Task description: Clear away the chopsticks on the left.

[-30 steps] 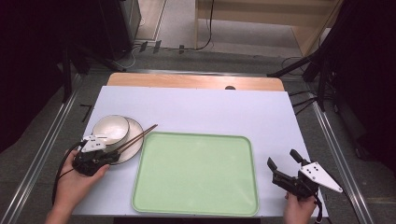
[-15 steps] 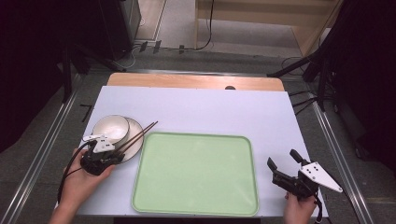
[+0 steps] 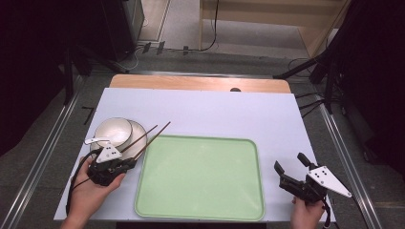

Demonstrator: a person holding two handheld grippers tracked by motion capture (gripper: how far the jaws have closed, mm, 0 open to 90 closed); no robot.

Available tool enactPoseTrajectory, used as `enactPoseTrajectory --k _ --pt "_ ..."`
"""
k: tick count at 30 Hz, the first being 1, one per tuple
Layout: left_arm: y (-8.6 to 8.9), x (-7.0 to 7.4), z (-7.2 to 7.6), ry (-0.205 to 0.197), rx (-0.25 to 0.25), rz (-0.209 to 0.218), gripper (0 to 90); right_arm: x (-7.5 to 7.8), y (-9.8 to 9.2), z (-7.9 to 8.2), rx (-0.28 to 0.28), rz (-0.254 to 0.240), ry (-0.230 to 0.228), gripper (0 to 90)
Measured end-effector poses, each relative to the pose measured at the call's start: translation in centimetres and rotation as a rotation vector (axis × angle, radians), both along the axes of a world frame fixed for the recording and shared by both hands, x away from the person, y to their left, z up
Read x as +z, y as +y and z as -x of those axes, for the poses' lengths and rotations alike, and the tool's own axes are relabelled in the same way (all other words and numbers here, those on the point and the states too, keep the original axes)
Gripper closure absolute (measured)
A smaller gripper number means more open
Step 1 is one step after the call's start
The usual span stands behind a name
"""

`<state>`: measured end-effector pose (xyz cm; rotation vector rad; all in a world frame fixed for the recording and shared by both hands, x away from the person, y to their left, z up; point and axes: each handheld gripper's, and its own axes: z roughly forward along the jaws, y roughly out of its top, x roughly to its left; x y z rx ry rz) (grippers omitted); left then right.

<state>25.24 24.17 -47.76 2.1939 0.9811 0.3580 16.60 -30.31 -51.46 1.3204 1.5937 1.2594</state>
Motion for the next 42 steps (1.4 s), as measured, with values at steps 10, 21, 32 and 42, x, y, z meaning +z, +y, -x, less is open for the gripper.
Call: enactPoseTrajectory --k 10,21,32,42 --pt "-3.3 -1.5 1.6 0.097 -0.017 0.064 84.3 0.0 -0.2 0.1 -0.006 -0.005 0.0 12.8" --pt "-5.3 -3.5 2.8 0.165 -0.006 0.071 84.1 0.0 -0.2 0.1 -0.006 -0.004 0.0 12.8" --pt "-5.6 -3.8 3.0 0.15 0.018 0.06 83.7 0.0 -0.2 0.1 -0.006 -0.007 0.002 12.8" --pt "-5.4 -3.7 2.8 0.179 0.01 0.08 79.5 0.0 -0.3 0.1 -0.008 -0.008 0.001 12.8"
